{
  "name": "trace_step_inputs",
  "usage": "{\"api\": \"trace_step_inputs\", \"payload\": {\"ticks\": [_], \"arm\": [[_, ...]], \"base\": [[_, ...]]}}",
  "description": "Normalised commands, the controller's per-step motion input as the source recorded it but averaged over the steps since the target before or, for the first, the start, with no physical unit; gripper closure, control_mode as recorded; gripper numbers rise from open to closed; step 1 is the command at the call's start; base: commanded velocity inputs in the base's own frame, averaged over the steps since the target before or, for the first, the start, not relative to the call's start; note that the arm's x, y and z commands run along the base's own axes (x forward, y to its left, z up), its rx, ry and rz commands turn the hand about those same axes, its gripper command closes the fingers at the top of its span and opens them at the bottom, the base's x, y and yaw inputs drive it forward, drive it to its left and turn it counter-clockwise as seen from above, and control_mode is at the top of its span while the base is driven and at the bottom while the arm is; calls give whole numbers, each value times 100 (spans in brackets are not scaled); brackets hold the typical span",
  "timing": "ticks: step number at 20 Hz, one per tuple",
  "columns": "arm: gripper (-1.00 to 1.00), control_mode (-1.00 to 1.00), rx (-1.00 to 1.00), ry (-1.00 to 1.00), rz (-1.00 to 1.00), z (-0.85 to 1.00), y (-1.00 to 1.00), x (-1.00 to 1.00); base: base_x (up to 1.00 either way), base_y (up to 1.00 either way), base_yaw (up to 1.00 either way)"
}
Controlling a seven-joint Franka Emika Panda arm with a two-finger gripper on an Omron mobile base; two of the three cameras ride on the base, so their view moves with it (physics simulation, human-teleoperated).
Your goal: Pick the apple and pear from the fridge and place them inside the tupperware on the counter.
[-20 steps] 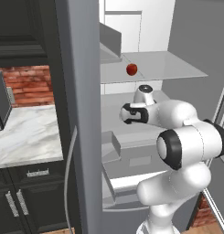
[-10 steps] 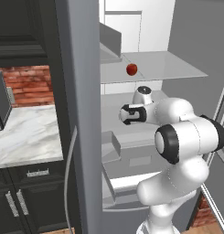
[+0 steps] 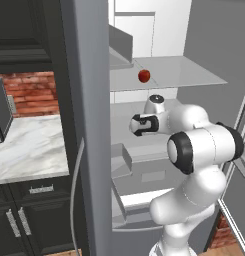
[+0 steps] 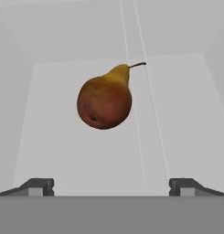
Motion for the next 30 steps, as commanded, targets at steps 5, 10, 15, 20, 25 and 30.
{"api": "trace_step_inputs", "payload": {"ticks": [5,10,15,20,25,30], "arm": [[-100,-100,0,0,0,-4,0,13],[-100,-100,0,0,0,-5,0,12],[-100,-100,0,0,0,-5,0,13],[-100,-100,0,0,0,-5,0,15],[-100,-100,0,0,0,-5,0,17],[-100,-100,0,0,0,-8,0,15]], "base": [[0,0,0],[0,0,0],[0,0,0],[0,0,0],[0,0,0],[0,0,0]]}}
